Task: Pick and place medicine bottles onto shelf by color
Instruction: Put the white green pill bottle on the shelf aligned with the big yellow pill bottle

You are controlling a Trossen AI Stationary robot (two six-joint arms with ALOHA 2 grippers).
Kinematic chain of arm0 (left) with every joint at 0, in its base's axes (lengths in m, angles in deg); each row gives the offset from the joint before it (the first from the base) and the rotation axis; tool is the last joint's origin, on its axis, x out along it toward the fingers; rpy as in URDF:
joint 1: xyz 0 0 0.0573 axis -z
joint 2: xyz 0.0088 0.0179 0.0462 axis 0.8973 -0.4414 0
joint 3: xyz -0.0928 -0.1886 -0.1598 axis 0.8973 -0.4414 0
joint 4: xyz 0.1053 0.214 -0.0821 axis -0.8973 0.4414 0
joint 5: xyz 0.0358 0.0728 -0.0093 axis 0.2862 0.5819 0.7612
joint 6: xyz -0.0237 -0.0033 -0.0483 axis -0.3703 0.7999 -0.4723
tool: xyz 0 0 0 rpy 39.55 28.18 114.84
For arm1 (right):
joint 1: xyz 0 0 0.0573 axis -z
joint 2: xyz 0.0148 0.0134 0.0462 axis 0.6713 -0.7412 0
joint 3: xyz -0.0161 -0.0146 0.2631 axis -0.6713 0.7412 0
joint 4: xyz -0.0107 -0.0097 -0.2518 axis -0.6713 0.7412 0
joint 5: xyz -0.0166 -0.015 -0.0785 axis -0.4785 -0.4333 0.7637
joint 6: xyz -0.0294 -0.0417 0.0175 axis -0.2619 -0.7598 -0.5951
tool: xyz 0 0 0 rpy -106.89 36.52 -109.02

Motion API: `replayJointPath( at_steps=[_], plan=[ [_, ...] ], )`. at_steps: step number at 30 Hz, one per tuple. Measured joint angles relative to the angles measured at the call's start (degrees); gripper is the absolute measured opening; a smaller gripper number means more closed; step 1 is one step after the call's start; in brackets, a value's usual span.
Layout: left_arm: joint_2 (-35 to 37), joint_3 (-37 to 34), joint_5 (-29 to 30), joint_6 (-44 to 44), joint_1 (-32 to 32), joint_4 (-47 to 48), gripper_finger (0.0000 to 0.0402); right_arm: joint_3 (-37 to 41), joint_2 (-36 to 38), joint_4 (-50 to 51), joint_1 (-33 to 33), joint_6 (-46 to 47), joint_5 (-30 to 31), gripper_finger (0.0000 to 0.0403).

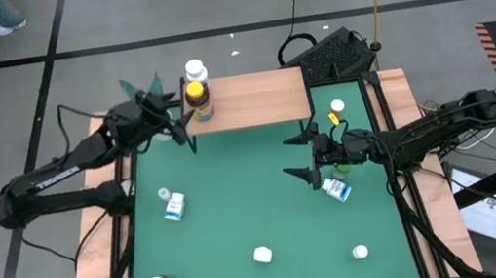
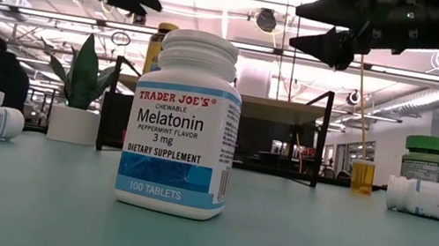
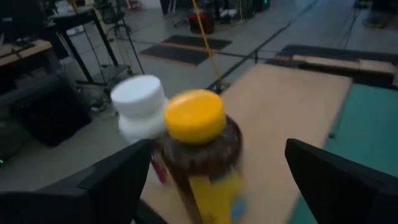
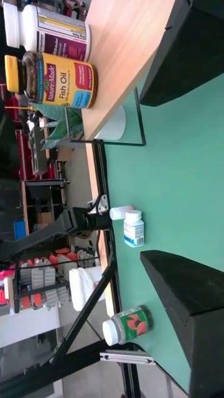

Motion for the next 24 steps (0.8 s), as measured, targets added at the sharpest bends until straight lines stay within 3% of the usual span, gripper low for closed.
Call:
replayJointPath(
  at_steps=[5, 7, 12, 16, 19, 24],
  plan=[
    [3.65, 0.25, 1.12, -5.73, 11.49, 8.34, 0.0341, 0.00, 0.02, -0.03, 0.00, -1.42, 0.01, 0.0393],
    [3.39, 1.15, 4.47, -9.45, 18.45, 14.13, 0.0325, 0.00, 0.02, -0.03, 0.00, -2.08, 0.00, 0.0393],
    [-1.38, 3.95, 15.59, -23.25, 36.65, 25.31, 0.0278, 0.00, 0.02, -1.13, 0.05, -6.09, 0.02, 0.0393],
    [-8.12, 8.99, 16.67, -36.02, 47.55, 33.67, 0.0247, 0.00, 0.02, -3.62, 0.27, -10.41, 0.00, 0.0393],
    [-15.15, 16.17, 12.16, -49.31, 53.09, 45.32, 0.0228, 0.00, 0.02, -5.49, 0.93, -13.11, -0.11, 0.0393],
    [-27.94, 28.74, -4.09, -70.55, 58.70, 68.31, 0.0201, 0.00, 0.02, -8.28, 3.27, -15.91, -0.15, 0.0393]
  ],
)
